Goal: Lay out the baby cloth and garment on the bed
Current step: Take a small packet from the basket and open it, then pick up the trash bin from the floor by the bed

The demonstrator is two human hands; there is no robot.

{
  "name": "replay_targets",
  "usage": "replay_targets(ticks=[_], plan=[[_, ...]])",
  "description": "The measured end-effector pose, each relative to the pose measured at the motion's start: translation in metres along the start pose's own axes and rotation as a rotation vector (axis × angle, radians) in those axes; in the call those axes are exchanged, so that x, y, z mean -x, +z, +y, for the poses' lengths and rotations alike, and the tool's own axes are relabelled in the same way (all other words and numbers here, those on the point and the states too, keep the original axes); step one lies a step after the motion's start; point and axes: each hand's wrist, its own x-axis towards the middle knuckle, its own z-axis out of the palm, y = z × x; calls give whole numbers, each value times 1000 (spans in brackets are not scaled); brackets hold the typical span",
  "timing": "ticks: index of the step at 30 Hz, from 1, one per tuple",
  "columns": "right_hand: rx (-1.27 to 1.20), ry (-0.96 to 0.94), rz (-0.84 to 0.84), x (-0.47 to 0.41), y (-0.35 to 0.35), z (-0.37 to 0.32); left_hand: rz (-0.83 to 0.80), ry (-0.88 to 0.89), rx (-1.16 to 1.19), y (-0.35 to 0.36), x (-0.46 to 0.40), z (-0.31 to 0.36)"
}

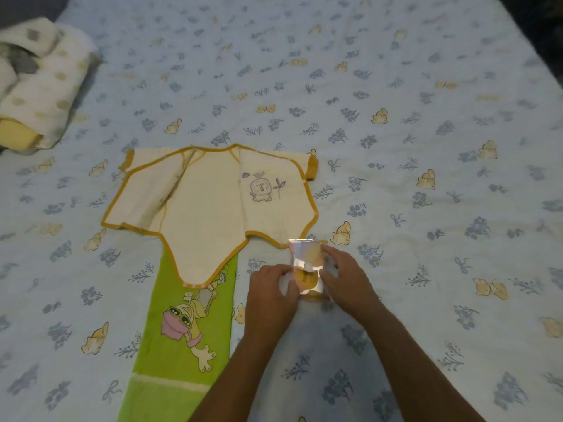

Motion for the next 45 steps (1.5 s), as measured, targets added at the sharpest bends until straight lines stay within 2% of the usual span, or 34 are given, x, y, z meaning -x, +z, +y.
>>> replay_targets(ticks=[3,8,15,22,29,36,41,45], plan=[[77,-43,38,10,-26,-22,-27,-51,-12,-33,-2,16],[141,-83,107,37,-94,-88,-56,-33,-107,-116,-12,62],[215,-150,151,112,-207,-207,9,14,-220,-261,-3,183],[233,-293,213,213,-301,-295,165,62,-215,-374,67,312],[269,-486,193,311,-382,-341,321,-1,-212,-425,183,409],[314,-665,60,399,-386,-371,453,-194,-195,-462,320,431],[380,-822,-59,461,-341,-381,568,-299,-225,-490,420,408],[388,-964,-208,519,-287,-382,666,-450,-247,-492,510,375]])
